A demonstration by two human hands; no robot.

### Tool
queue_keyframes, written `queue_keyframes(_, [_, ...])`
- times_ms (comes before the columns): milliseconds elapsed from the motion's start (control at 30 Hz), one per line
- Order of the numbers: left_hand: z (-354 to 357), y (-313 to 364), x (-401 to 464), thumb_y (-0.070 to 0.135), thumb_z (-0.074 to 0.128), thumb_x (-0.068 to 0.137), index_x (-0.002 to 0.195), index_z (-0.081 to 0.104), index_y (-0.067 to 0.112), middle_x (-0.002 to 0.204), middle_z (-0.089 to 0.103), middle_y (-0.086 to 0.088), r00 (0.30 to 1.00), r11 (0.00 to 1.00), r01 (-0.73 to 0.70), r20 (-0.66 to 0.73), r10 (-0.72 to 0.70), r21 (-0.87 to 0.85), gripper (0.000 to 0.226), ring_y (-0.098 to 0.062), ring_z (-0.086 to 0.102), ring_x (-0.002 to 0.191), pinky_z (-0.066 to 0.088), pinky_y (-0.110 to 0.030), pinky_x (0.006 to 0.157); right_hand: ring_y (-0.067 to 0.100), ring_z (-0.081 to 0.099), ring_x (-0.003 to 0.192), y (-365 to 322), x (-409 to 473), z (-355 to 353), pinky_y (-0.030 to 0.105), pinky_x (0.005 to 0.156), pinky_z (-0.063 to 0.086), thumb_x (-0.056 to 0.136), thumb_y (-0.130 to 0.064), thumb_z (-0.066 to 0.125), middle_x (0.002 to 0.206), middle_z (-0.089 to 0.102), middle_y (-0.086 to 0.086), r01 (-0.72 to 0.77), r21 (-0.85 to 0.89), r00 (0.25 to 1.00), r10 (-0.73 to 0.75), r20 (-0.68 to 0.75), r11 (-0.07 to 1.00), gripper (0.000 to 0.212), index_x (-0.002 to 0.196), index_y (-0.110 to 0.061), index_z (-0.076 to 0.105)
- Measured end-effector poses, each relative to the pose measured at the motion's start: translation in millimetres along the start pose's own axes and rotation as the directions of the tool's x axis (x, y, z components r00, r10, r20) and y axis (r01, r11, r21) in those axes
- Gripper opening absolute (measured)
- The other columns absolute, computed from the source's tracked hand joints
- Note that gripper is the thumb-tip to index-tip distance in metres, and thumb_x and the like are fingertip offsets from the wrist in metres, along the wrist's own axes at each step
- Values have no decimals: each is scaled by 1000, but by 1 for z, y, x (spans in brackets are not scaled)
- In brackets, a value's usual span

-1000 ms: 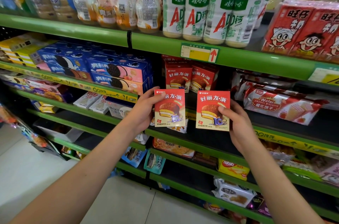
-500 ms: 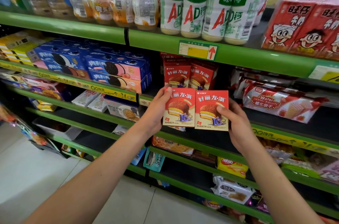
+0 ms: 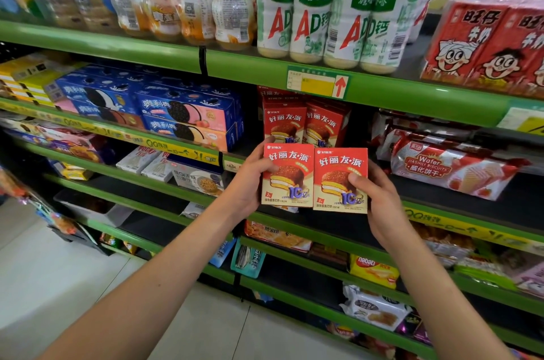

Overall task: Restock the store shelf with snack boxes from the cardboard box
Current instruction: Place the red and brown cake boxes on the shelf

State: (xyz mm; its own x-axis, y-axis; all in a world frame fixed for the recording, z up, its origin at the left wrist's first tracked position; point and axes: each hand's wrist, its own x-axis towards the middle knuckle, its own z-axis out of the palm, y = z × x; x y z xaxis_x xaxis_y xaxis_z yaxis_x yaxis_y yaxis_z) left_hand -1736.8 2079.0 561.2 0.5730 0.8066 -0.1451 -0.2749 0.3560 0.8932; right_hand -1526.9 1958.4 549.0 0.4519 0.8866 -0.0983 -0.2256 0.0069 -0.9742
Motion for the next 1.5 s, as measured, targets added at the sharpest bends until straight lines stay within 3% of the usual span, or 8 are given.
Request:
queue_keyframes(100, [0,0,0,9,61,73,136,48,35,109,72,-8,1000,1000,-5,1,5,-3,70,-29,72,95,59,-35,63,25,74,94,1,-1,1,30,69,60,67,-38,78,110,74,0,11,-8,1000,-11,-5,1000,86,145,-27,43])
queue_keyframes(433, [1,0,0,7,60,73,130,54,37,118,68,-13,999,999,31,-11,-31,-27,65,-33,71,100,61,-41,71,25,74,94,1,-3,1,27,67,60,70,-39,77,109,75,-1,30,-5,1000,-30,-1,1000,76,139,-32,48])
queue_keyframes(733, [8,4,-4,16,72,85,131,48,37,103,75,-6,998,998,46,-38,-44,40,55,-32,73,94,60,-35,62,25,74,93,-3,-6,2,31,69,60,70,-35,76,109,75,0,16,14,1000,-16,-6,1000,76,140,-29,47])
queue_keyframes(867, [8,24,-6,14,78,74,139,44,26,113,72,-9,999,995,-37,-16,39,98,75,-29,71,100,60,-37,71,28,74,94,-19,-5,2,34,66,60,69,-26,77,109,75,4,18,58,1000,-19,18,998,76,140,-23,49])
queue_keyframes(1067, [13,71,10,2,75,75,137,42,22,109,71,-8,988,974,-151,5,153,169,73,-23,72,96,59,-36,75,29,73,95,-61,24,18,36,69,60,65,-2,74,104,76,7,45,72,997,-50,65,996,73,133,-16,51])
queue_keyframes(1267, [12,81,30,-1,70,85,127,48,23,112,65,-8,967,859,-241,31,255,452,53,-20,68,102,59,-34,82,24,71,92,-59,56,33,33,65,59,67,20,62,101,73,8,73,114,996,-67,-52,991,57,107,-19,57])
queue_keyframes(1367, [2,74,33,2,70,87,126,48,26,117,62,-6,954,773,-274,58,295,573,51,-21,65,106,58,-33,84,17,69,95,-47,61,28,25,64,57,64,19,67,110,69,5,85,6,996,-85,-39,996,71,123,-19,52])
queue_keyframes(1500, [-4,69,36,4,64,91,130,47,28,133,48,-7,935,575,-287,94,342,766,48,-22,55,114,53,-39,96,14,61,107,-36,64,17,30,86,51,62,15,74,117,65,-1,87,-242,990,-110,-83,966,91,140,-22,43])
